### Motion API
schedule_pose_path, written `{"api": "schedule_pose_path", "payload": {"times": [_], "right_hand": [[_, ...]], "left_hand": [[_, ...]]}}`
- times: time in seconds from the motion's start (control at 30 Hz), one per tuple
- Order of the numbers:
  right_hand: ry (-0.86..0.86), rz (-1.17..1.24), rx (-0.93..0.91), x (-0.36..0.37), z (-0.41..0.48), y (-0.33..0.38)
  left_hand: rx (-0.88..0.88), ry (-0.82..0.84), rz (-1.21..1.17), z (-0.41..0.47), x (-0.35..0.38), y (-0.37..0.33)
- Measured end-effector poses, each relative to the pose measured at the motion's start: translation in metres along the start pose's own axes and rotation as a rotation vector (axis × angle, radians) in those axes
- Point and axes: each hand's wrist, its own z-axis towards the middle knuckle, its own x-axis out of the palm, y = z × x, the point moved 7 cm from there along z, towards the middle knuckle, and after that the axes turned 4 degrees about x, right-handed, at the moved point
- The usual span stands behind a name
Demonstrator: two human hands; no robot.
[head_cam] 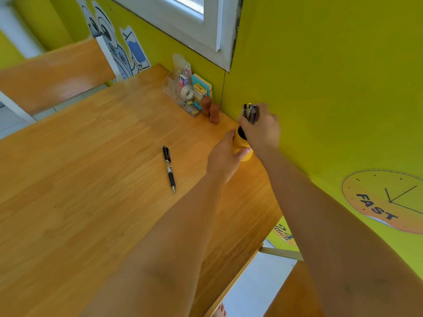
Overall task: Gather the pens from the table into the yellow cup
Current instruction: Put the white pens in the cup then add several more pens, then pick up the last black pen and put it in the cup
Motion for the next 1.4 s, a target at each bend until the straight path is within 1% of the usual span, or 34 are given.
{"api": "schedule_pose_path", "payload": {"times": [0.1,0.3,0.37,0.43,0.53,0.6,0.67,0.77,0.9,1.0,1.1,1.2,1.27,1.4], "right_hand": [[-0.076,-0.015,0.019,-0.006,-0.001,-0.006],[0.043,-0.030,0.047,-0.002,-0.008,-0.014],[0.037,-0.010,0.048,-0.005,-0.016,-0.017],[-0.021,-0.026,0.026,-0.012,-0.029,-0.016],[-0.160,-0.073,-0.023,-0.022,-0.062,-0.009],[-0.183,-0.110,-0.070,-0.019,-0.089,0.000],[-0.102,-0.141,-0.115,-0.004,-0.115,0.008],[0.092,-0.183,-0.177,0.030,-0.146,0.020],[0.285,-0.267,-0.219,0.070,-0.173,0.032],[0.372,-0.318,-0.248,0.092,-0.183,0.040],[0.430,-0.381,-0.284,0.111,-0.188,0.046],[0.453,-0.420,-0.316,0.129,-0.184,0.051],[0.443,-0.422,-0.325,0.139,-0.177,0.056],[0.371,-0.452,-0.304,0.155,-0.162,0.067]], "left_hand": [[0.006,-0.003,0.050,0.002,0.001,0.002],[-0.007,0.036,0.113,-0.007,-0.006,0.008],[0.007,0.027,0.184,-0.018,-0.015,0.011],[0.033,-0.010,0.259,-0.034,-0.030,0.015],[0.061,-0.072,0.411,-0.061,-0.055,0.027],[0.054,-0.091,0.562,-0.079,-0.071,0.041],[0.019,-0.096,0.659,-0.098,-0.084,0.060],[-0.074,-0.084,0.737,-0.129,-0.102,0.090],[-0.212,-0.086,0.768,-0.165,-0.120,0.128],[-0.277,-0.080,0.759,-0.180,-0.129,0.146],[-0.284,-0.078,0.751,-0.186,-0.133,0.158],[-0.283,-0.076,0.746,-0.186,-0.133,0.165],[-0.282,-0.099,0.759,-0.186,-0.133,0.167],[-0.279,-0.123,0.765,-0.185,-0.133,0.167]]}}
